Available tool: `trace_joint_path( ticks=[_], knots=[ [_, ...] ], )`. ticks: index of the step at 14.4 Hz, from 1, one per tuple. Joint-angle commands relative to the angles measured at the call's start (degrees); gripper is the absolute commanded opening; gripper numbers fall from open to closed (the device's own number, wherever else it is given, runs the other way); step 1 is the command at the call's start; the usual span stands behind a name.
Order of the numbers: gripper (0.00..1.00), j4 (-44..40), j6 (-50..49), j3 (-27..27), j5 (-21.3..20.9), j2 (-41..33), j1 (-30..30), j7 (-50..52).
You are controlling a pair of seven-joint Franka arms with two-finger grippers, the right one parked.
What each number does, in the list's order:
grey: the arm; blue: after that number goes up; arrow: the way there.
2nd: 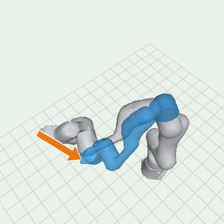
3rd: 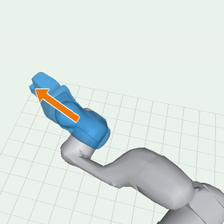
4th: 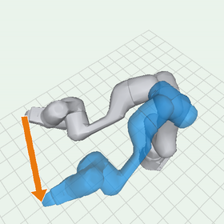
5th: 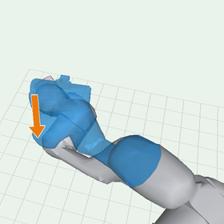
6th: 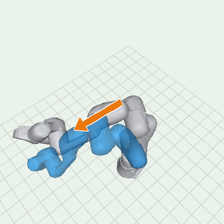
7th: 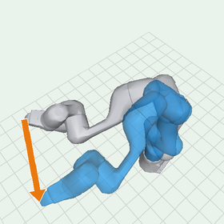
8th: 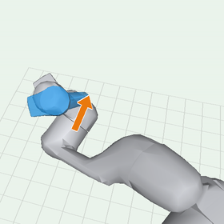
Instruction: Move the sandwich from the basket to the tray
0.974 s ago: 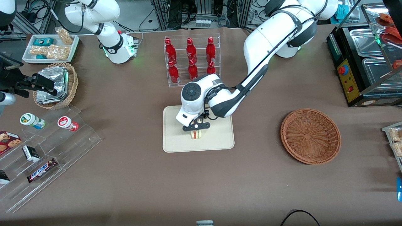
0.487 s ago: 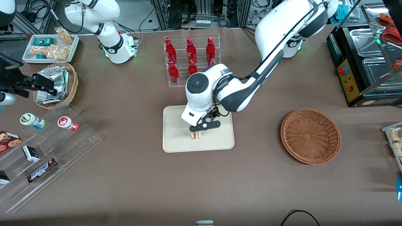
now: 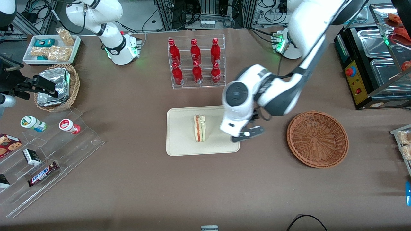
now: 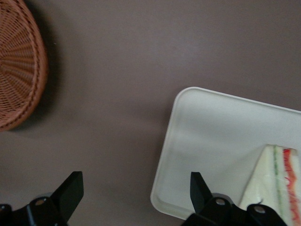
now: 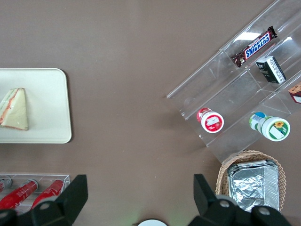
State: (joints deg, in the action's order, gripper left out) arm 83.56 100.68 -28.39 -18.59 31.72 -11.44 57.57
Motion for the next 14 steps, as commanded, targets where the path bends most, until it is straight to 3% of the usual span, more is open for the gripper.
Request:
trace_joint_path(
  ticks=[1, 6, 11, 14],
  knots=[
    [1.00, 12.6, -0.2, -0.5, 5.0, -13.1, 7.9, -10.9],
    [1.00, 14.1, -8.8, 0.3, 10.7, -21.9, 16.5, -27.4],
    [1.00, 13.7, -12.5, 20.6, 17.8, -29.6, 7.5, -43.0],
    [1.00, 12.3, -12.4, 30.5, 18.5, -32.7, 2.5, -49.3]
  ],
)
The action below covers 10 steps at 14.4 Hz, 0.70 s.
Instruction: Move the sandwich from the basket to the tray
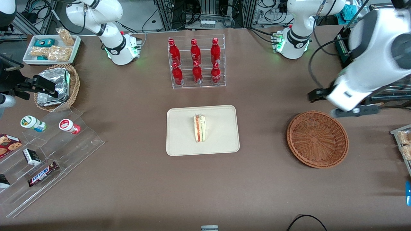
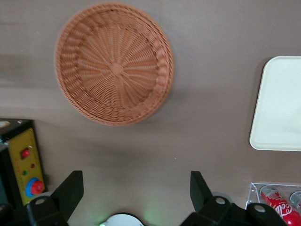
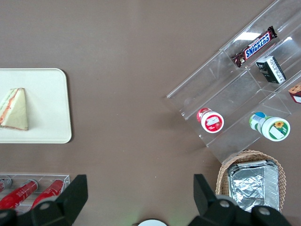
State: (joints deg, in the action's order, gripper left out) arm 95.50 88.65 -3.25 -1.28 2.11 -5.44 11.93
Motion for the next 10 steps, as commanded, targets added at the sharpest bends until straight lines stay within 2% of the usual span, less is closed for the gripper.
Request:
trace_joint_path(
  ticks=[1, 7, 10],
  knots=[
    [1.00, -0.2, -0.5, 6.2, 1.1, -3.8, -3.6, -4.8],
    [1.00, -4.5, -2.0, 6.1, 0.4, -6.2, -1.5, -5.5],
    [1.00, -5.0, -2.3, 2.8, 0.5, -6.2, 1.6, -5.6]
  ],
)
